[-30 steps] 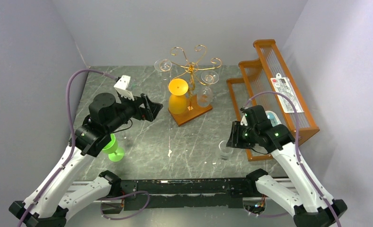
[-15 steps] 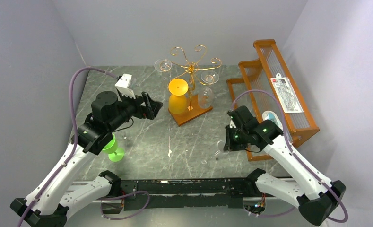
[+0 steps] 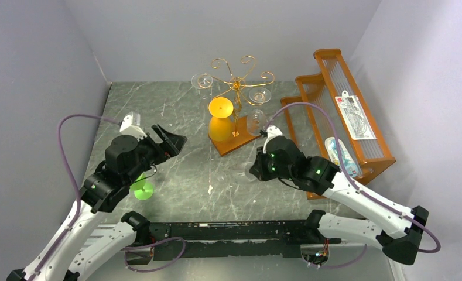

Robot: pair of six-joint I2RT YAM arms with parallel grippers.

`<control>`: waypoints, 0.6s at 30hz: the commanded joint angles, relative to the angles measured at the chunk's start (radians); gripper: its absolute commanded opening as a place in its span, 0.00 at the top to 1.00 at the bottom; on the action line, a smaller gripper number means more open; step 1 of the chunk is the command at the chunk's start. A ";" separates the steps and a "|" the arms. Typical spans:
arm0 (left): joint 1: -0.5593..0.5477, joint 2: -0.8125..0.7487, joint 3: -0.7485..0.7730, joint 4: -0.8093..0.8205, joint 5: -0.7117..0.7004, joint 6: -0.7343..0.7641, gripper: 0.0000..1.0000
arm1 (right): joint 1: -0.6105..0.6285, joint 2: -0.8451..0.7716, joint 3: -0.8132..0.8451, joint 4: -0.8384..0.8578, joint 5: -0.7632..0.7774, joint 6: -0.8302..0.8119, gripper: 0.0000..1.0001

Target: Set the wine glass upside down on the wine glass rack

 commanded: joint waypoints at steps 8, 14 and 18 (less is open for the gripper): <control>-0.002 -0.109 -0.066 -0.216 -0.042 -0.474 0.04 | 0.362 0.017 -0.093 0.727 0.496 -0.229 1.00; -0.001 -0.157 -0.081 -0.371 -0.121 -0.686 0.04 | 0.446 0.090 -0.113 0.915 0.565 -0.325 1.00; -0.002 -0.222 -0.124 -0.299 -0.121 -0.719 0.07 | 0.467 0.128 -0.120 0.996 0.596 -0.359 1.00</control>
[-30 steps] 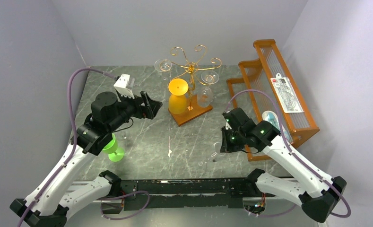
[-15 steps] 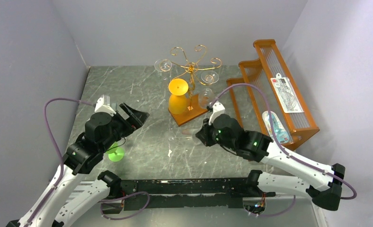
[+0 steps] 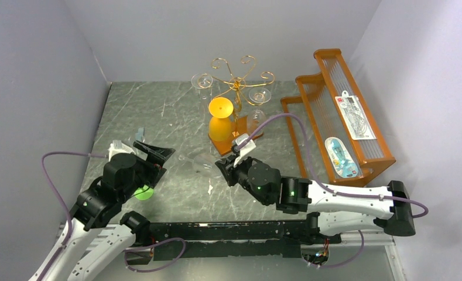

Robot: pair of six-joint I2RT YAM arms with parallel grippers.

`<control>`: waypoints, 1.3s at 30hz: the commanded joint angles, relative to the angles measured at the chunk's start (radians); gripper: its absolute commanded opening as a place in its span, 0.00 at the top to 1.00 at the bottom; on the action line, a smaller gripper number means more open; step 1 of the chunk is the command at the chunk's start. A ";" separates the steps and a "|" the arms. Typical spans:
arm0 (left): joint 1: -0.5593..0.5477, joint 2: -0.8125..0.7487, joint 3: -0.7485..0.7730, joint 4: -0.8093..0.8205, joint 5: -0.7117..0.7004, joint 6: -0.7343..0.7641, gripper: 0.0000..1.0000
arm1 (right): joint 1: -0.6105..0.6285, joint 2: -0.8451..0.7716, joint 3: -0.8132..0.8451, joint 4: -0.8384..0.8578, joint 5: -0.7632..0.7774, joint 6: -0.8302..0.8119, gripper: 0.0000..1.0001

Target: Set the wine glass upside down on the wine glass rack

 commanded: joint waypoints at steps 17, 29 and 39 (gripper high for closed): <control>-0.002 0.051 -0.066 0.160 0.052 -0.130 0.44 | 0.036 0.018 -0.093 0.401 -0.008 -0.088 1.00; -0.002 0.078 -0.087 0.181 0.028 -0.186 0.58 | 0.036 0.009 -0.131 0.473 -0.049 -0.032 1.00; -0.001 0.101 -0.064 0.168 -0.008 -0.141 0.88 | 0.036 0.006 -0.163 0.495 -0.107 0.049 1.00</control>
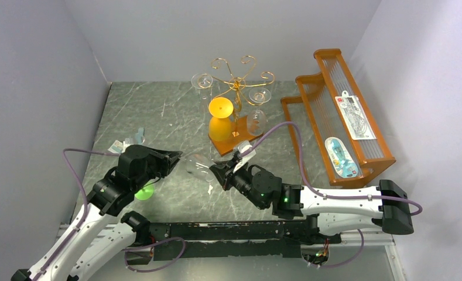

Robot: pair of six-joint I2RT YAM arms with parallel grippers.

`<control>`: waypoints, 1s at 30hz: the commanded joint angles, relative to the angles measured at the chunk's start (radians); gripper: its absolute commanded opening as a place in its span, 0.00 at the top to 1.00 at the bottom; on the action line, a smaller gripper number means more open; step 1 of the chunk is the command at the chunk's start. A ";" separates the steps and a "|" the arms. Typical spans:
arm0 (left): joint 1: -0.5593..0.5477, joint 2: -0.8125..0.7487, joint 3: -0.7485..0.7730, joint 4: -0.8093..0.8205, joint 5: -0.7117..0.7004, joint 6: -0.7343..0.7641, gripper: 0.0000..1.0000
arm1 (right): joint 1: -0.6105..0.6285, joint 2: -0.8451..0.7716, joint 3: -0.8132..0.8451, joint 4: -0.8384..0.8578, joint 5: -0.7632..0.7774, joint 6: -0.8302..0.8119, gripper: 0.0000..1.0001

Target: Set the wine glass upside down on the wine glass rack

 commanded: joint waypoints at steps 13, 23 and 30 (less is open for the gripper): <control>-0.001 -0.051 0.036 0.000 -0.188 0.133 0.95 | 0.012 -0.031 -0.017 0.057 -0.088 0.136 0.79; -0.001 -0.113 -0.011 0.085 -0.224 0.182 0.95 | 0.012 -0.048 -0.045 0.052 -0.148 0.144 0.58; -0.001 -0.152 -0.030 0.221 -0.248 0.404 0.95 | 0.011 -0.107 -0.034 -0.135 -0.267 0.093 0.41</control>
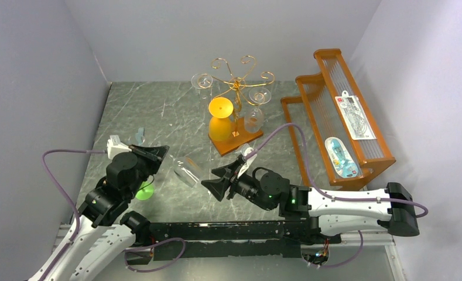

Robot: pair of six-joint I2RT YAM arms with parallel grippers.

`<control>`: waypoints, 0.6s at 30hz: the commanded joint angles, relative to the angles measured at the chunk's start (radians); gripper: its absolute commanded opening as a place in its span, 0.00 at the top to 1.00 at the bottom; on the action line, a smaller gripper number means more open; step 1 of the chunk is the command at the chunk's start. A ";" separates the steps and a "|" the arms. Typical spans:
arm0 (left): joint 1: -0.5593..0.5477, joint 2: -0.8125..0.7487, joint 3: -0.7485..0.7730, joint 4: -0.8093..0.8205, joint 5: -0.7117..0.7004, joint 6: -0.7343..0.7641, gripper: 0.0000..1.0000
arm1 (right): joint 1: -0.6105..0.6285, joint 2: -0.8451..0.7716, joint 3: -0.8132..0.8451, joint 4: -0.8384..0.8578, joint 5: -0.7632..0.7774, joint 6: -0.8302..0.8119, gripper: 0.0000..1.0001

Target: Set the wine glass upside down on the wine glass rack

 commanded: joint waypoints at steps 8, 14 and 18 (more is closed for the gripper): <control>0.003 -0.078 -0.060 0.411 0.097 0.523 0.95 | 0.000 -0.018 0.160 -0.252 -0.111 -0.009 0.30; 0.003 -0.136 -0.074 0.557 0.271 0.715 0.95 | -0.013 0.077 0.338 -0.284 -0.067 0.096 0.24; 0.003 -0.153 -0.063 0.630 0.384 0.793 0.95 | -0.023 0.122 0.411 -0.300 -0.051 0.127 0.23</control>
